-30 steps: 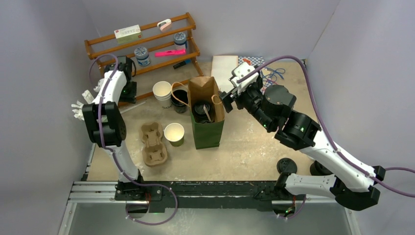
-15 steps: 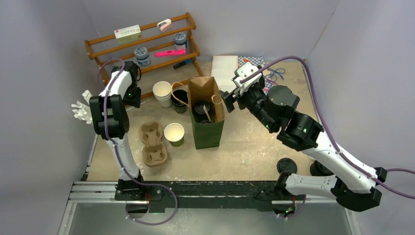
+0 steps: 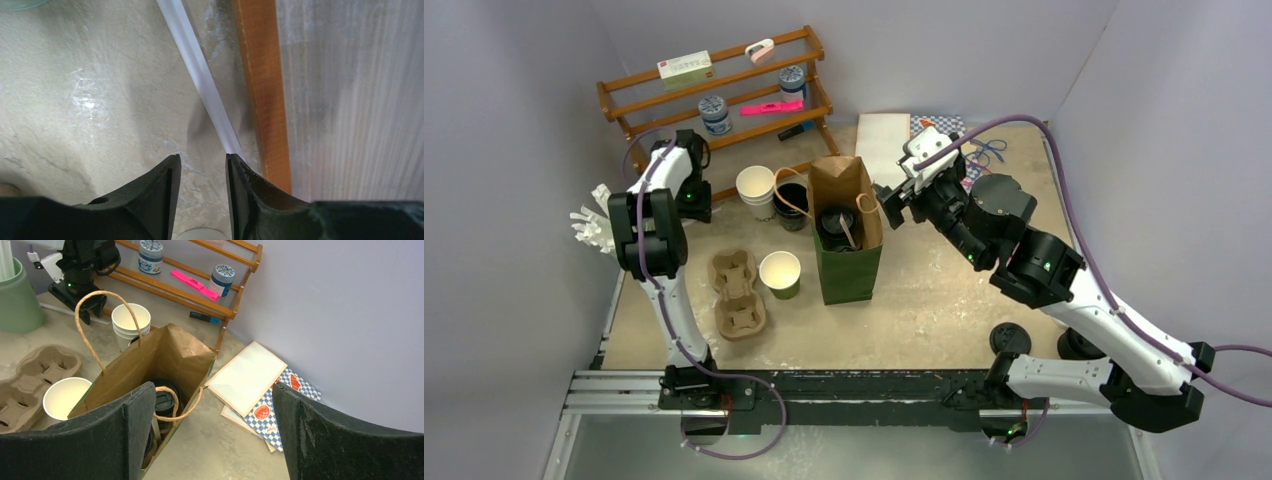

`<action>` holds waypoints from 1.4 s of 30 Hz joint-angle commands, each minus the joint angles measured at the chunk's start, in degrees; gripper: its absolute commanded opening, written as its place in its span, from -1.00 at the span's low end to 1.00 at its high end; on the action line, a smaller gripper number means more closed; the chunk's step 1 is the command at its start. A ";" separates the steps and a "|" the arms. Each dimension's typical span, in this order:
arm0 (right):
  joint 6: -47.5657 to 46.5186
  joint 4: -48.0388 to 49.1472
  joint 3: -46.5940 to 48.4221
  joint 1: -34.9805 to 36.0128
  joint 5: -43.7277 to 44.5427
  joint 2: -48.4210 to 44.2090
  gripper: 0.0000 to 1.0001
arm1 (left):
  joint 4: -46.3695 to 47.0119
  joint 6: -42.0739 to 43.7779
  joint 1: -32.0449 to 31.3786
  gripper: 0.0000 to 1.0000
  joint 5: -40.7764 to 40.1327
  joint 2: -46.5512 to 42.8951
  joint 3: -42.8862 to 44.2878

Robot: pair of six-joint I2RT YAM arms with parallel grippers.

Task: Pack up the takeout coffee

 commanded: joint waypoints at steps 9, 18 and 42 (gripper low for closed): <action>-1.05 0.97 1.55 -0.64 0.09 0.29 0.75 | 2.33 -3.24 1.23 -0.17 0.75 1.80 0.72; -1.15 0.73 2.00 -1.10 -0.30 0.64 0.75 | 0.78 -4.02 1.45 -0.18 0.66 5.58 2.63; -0.66 1.98 1.23 -1.11 -1.33 -1.02 0.75 | 0.55 -4.56 -0.14 -1.00 9.92 -8.83 -5.17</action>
